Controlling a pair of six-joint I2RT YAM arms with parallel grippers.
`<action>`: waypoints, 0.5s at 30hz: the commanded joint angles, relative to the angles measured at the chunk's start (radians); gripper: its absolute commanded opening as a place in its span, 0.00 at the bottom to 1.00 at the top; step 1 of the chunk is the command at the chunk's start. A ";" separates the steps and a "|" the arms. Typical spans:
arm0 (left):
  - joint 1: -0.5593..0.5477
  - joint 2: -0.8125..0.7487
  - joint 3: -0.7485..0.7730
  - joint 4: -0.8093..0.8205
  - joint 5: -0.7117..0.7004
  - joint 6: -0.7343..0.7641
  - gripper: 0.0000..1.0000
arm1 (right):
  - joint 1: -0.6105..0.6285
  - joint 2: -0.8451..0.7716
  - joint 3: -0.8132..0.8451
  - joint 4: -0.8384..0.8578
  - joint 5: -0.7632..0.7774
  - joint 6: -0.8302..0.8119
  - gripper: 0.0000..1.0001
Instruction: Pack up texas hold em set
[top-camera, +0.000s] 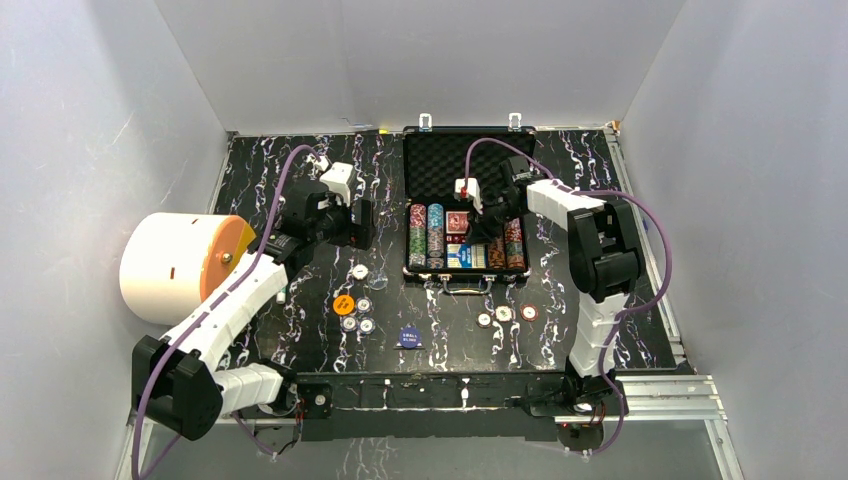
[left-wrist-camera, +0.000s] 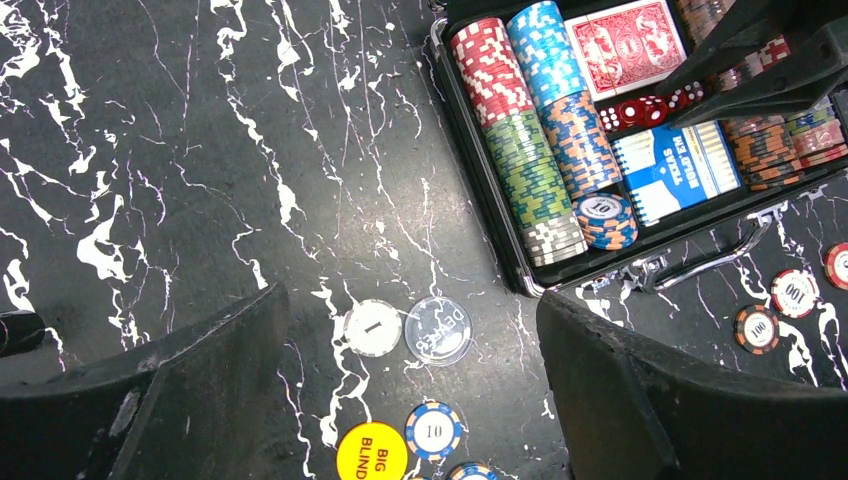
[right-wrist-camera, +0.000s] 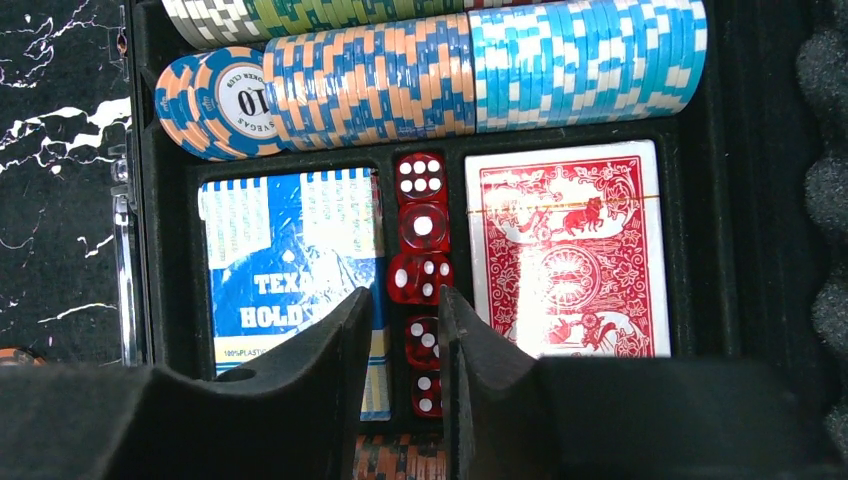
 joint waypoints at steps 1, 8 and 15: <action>0.008 0.001 -0.002 -0.012 -0.015 0.016 0.93 | 0.002 -0.001 0.016 -0.014 -0.053 -0.022 0.40; 0.008 0.000 -0.001 -0.015 -0.015 0.017 0.94 | 0.010 -0.029 -0.010 0.041 -0.018 0.009 0.57; 0.008 -0.002 -0.003 -0.017 -0.015 0.018 0.94 | 0.012 -0.042 -0.014 0.031 -0.040 -0.001 0.53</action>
